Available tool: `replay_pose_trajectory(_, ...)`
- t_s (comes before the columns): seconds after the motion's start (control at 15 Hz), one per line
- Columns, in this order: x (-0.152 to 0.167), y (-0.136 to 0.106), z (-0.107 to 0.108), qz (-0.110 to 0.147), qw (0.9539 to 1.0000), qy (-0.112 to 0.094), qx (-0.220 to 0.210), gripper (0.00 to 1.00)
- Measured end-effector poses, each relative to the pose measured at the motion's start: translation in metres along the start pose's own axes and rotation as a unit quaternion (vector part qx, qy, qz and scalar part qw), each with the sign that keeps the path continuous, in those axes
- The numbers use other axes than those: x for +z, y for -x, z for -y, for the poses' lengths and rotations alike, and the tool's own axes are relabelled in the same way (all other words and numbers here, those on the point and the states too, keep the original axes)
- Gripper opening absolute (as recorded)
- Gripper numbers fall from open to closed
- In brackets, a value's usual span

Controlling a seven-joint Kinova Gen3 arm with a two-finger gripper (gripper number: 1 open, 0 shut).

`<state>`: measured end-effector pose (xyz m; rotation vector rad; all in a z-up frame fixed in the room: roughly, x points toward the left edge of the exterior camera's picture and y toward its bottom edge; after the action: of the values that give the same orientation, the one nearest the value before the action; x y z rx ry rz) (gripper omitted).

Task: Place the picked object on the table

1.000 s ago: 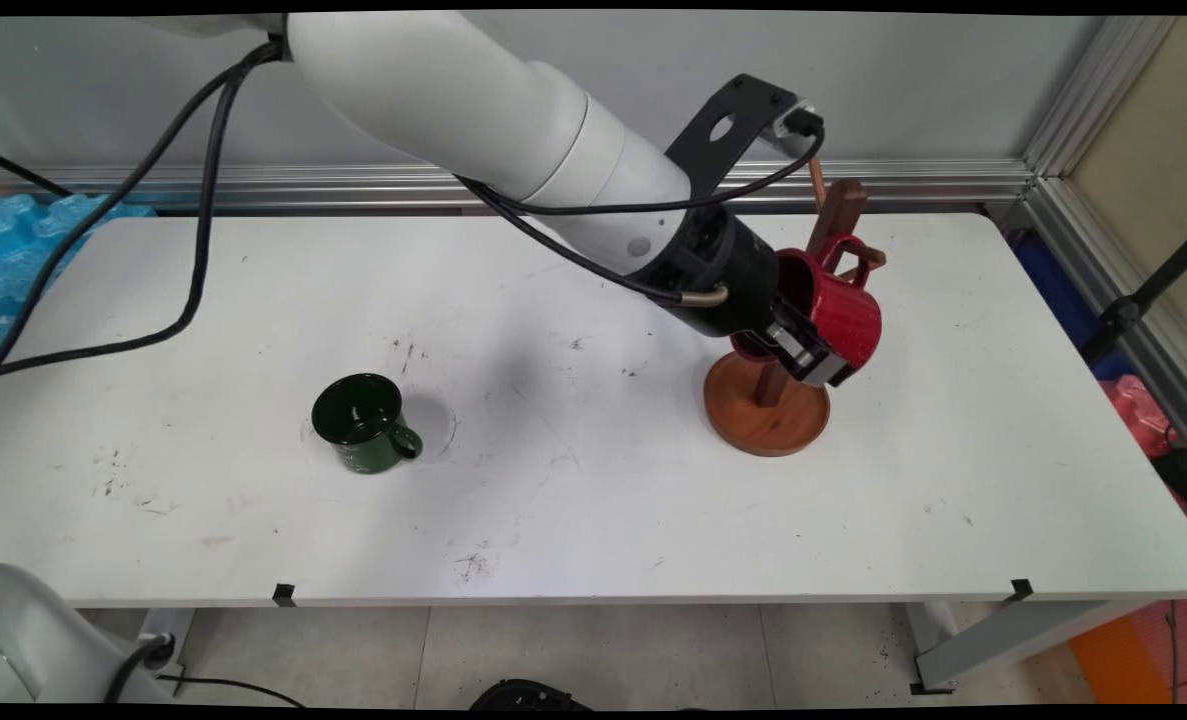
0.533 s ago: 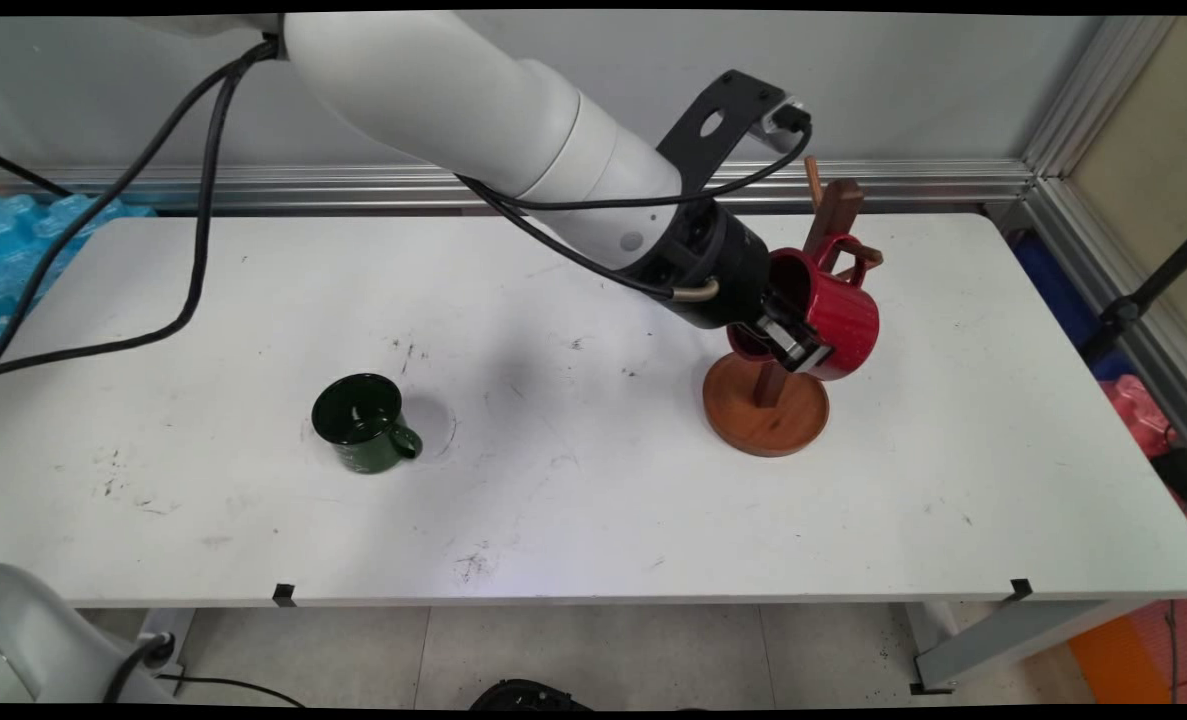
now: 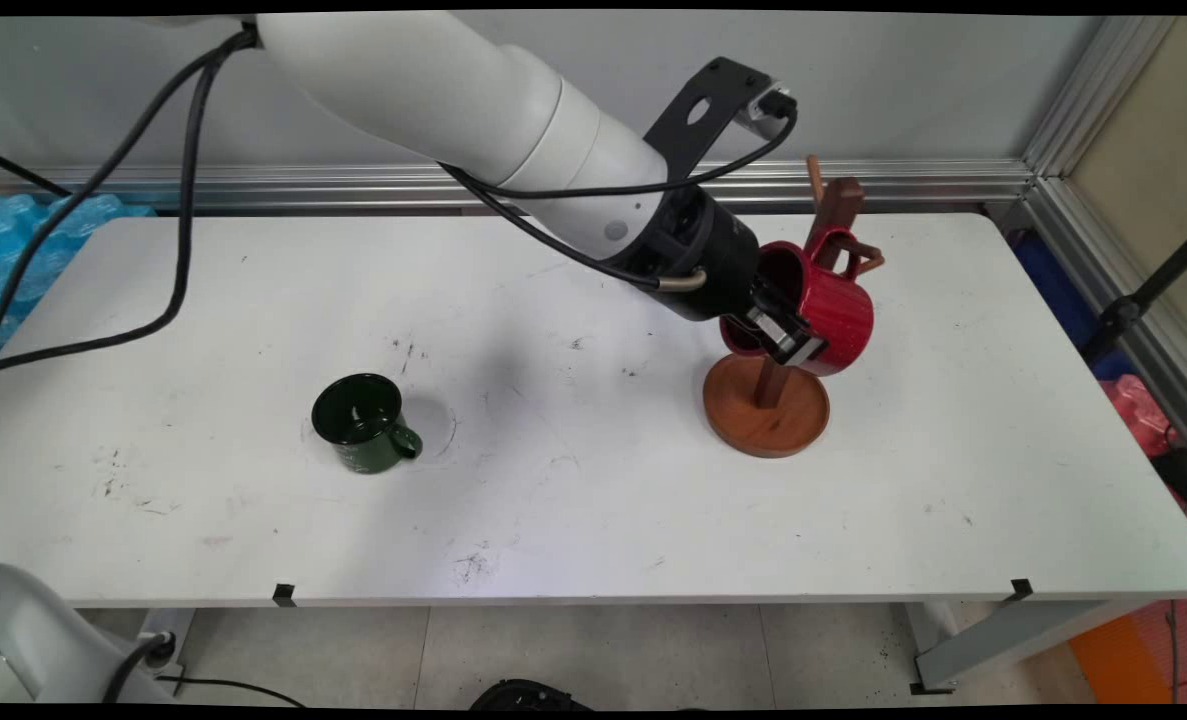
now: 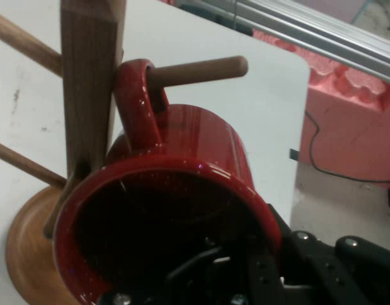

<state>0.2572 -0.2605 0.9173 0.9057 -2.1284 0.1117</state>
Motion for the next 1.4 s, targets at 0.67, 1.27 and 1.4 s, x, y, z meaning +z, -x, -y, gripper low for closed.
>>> replay_pose_trajectory(0.67, -0.009, -0.008, -0.026, -0.013, 0.9992, 0.038, 0.003, 0.0)
replay_pose_trajectory(1.27, -0.02, -0.01, -0.053, -0.008, 0.9977, 0.067, 0.008, 0.0)
replay_pose_trajectory(1.4, -0.028, -0.007, -0.055, 0.004, 0.9978, 0.065, 0.013, 0.0)
